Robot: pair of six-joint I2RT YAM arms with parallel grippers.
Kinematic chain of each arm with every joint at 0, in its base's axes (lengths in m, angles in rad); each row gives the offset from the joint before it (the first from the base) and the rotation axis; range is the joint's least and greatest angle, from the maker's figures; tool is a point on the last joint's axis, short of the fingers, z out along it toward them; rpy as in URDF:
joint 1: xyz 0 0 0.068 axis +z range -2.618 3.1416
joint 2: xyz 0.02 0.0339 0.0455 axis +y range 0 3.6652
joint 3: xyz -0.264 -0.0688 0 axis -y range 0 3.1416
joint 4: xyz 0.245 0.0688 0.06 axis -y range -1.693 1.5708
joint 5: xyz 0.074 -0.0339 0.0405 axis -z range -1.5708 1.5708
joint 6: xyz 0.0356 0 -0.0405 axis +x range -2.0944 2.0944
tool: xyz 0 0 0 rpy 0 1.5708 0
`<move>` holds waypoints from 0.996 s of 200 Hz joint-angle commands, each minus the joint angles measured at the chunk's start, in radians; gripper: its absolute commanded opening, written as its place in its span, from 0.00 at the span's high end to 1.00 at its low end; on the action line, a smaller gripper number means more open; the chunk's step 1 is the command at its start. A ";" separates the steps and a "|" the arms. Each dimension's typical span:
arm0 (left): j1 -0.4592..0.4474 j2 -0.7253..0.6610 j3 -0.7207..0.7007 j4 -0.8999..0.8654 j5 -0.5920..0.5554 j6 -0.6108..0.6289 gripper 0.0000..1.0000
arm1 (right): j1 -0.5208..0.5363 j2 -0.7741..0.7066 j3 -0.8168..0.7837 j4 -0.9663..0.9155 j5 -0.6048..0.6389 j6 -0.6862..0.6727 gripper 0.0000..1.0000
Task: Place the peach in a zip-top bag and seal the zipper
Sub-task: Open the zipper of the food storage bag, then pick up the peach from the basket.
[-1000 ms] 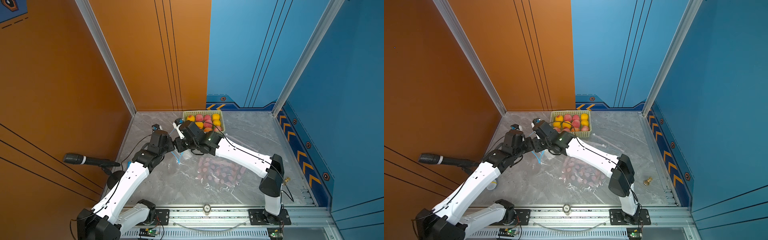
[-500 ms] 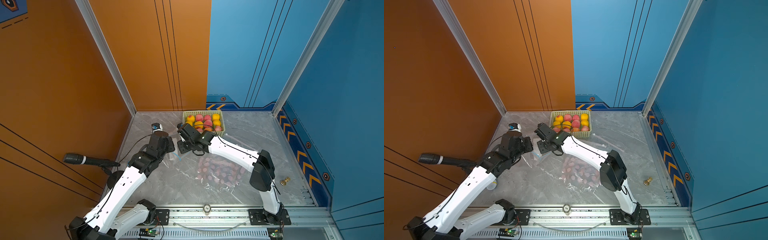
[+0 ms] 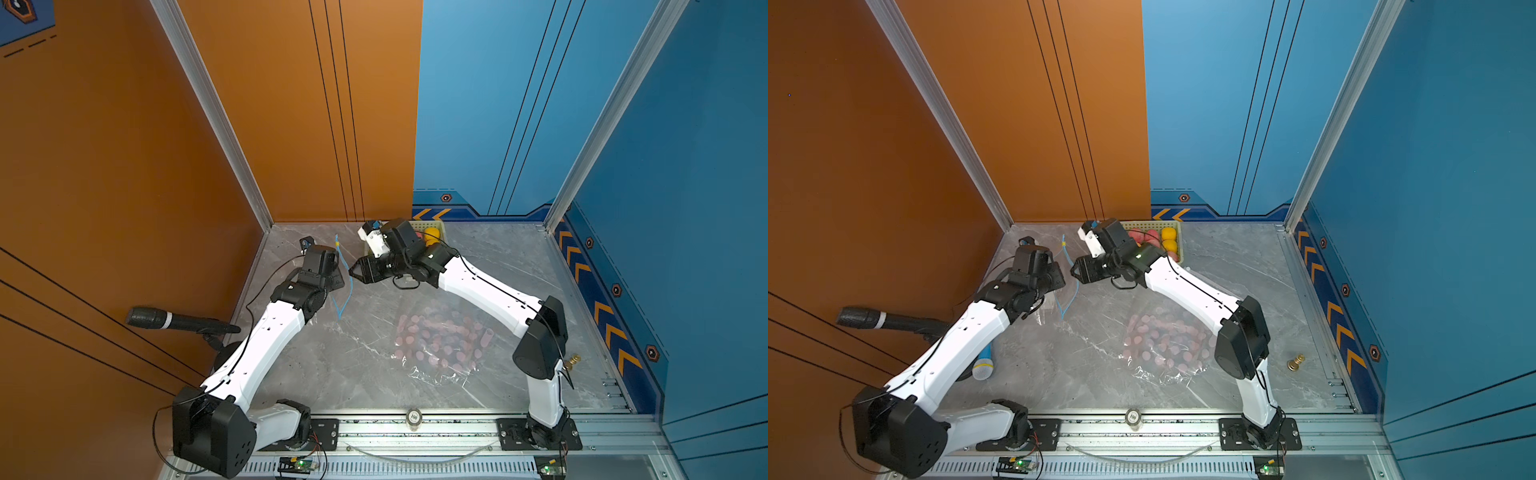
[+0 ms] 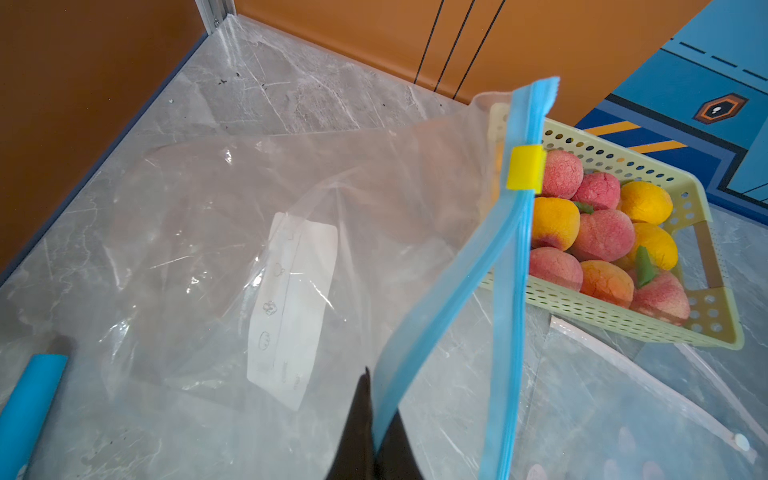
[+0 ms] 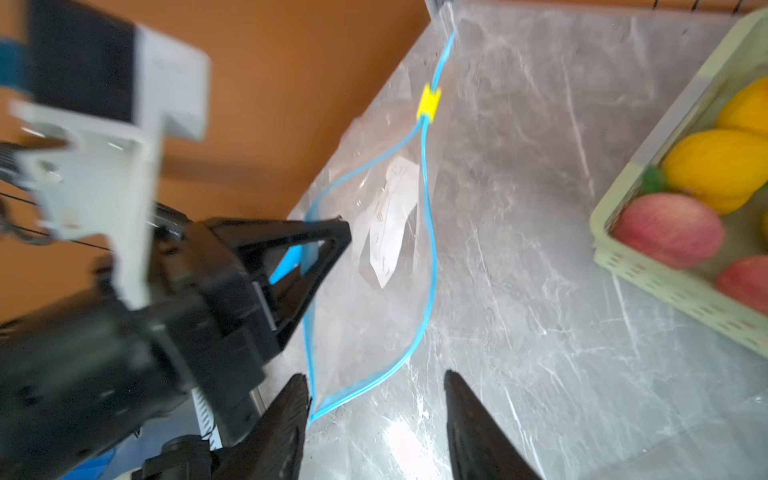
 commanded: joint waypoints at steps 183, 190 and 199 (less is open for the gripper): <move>0.038 0.130 0.020 0.184 0.232 -0.063 1.00 | -0.239 0.660 0.589 -0.234 0.495 -0.236 0.21; 0.038 0.132 0.019 0.184 0.231 -0.062 1.00 | -0.240 0.668 0.588 -0.219 0.489 -0.244 0.21; 0.038 0.133 0.019 0.184 0.231 -0.064 1.00 | -0.239 0.676 0.591 -0.202 0.482 -0.256 0.21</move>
